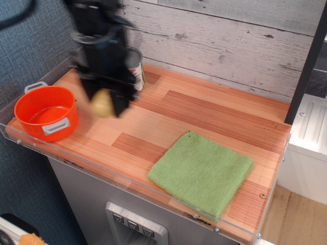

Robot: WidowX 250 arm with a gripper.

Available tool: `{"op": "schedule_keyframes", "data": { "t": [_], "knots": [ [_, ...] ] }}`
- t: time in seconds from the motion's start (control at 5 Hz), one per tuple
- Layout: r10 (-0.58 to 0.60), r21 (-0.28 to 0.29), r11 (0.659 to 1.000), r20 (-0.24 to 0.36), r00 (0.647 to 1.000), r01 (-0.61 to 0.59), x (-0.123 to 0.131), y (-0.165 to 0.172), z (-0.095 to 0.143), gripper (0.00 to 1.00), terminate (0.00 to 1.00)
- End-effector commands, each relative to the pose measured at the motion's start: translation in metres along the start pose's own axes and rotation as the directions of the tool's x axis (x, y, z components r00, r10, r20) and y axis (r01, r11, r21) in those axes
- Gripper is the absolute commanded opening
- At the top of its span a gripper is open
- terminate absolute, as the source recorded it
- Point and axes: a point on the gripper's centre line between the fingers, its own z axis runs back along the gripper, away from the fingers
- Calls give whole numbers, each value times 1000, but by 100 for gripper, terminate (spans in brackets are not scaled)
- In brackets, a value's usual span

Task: Put the potato in the red pan

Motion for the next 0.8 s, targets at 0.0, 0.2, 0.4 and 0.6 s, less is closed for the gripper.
{"op": "schedule_keyframes", "data": {
  "t": [0.0, 0.2, 0.4, 0.6],
  "knots": [
    [271, 26, 962, 54, 961, -272, -14, 56, 5, 0, 0],
    [321, 52, 945, 56, 945, -324, -16, 70, 5, 0, 0],
    [379, 96, 920, 22, 925, -379, -21, 85, -5, 0, 0],
    [415, 104, 905, 0, 910, -412, -27, 94, -13, 0, 0]
  ]
}}
